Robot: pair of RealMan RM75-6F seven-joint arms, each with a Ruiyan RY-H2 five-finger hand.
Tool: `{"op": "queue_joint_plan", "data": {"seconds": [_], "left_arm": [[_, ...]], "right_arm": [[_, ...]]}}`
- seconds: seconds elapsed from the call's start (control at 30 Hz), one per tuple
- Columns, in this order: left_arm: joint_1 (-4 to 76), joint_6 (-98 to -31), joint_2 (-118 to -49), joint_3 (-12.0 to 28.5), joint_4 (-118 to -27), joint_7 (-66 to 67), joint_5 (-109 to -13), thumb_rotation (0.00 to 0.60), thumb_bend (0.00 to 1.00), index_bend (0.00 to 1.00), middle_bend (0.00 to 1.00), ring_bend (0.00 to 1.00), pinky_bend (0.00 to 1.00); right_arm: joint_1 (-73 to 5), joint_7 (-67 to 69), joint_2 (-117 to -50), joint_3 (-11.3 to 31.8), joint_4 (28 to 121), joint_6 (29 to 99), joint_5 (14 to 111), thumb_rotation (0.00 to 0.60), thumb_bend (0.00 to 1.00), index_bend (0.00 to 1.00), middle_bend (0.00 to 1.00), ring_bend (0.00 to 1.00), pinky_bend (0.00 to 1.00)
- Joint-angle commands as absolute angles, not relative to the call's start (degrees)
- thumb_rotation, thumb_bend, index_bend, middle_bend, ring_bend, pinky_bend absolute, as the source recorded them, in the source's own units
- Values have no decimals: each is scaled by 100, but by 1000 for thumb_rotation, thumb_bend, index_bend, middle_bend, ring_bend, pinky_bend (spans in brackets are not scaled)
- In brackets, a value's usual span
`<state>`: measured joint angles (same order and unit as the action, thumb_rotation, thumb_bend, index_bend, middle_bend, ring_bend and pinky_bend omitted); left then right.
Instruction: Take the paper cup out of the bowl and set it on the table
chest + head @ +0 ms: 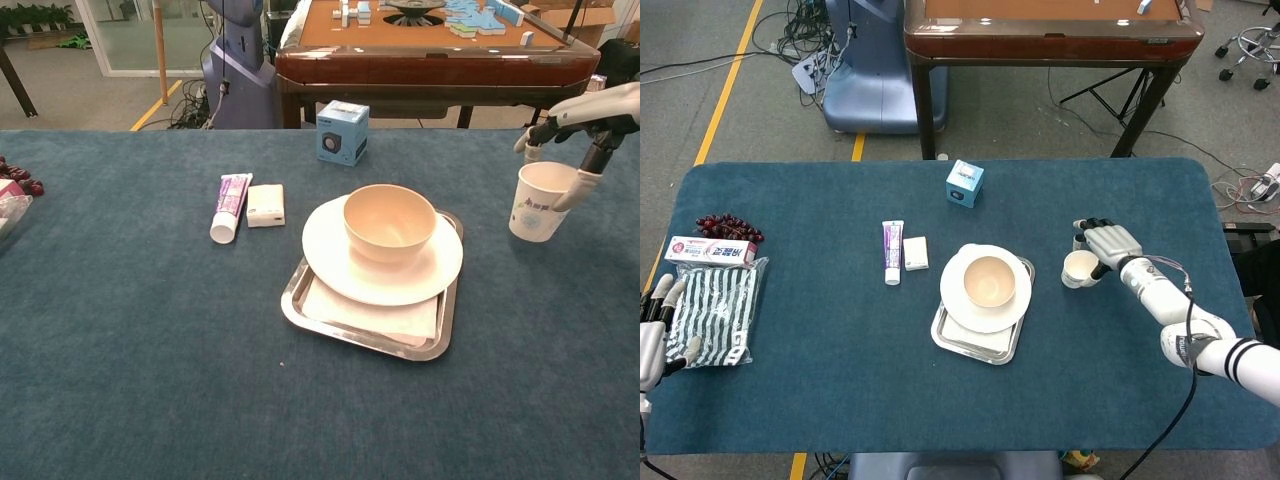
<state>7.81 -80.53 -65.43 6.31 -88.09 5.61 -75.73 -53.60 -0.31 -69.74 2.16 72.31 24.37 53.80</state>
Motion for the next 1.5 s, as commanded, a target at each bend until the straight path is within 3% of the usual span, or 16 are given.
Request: {"op": "queue_joint_plan", "data": {"seconds": [0.03,0.5,0.6,0.8,0.87,1.17,1.3,1.5], "left_arm": [[774,-8061,-6534,633,-8814,553,-7573,600,324,0,0,0,0],[751,-8091,-6517,663,-8799,513,-7523,600,324,0,0,0,0],[751,-8083,-6521,663,-8793,518,-7514,600,324,0,0,0,0],[765,-8049,-6535,658,-8784,554,-7500,600,324,0,0,0,0],[768,-8039,-6541,664,-8773,560,-7483,600,324,0,0,0,0],[793,-7957,-6543,676,-8754,562,-7413,600,324,0,0,0,0],[799,-7949,-6547,669,-8772,598,-7415,600,324,0,0,0,0],[786,-8007,-6518,653,-8838,589,-7489,600,324,0,0,0,0]], "right_arm": [[-5373,12,-7091,255,7106,2376,5427,600,145,421,98,0,0],[-5405,180,-7533,338,6630,2136,5660,600,144,414,92,0,0],[-5383,221,-7479,350,6681,2119,5709,600,126,324,69,0,0],[-5403,306,-7222,373,6882,1957,5720,600,70,52,9,0,0],[-5424,327,-7111,381,6990,1902,5712,600,55,5,0,0,0],[-5857,10,-6243,149,7754,1717,5367,600,48,0,0,0,0],[-6049,-243,-5671,-29,8454,2012,5072,600,49,0,0,0,0],[-5743,-621,-4880,-185,9709,3167,5031,600,79,0,0,0,0]]}}
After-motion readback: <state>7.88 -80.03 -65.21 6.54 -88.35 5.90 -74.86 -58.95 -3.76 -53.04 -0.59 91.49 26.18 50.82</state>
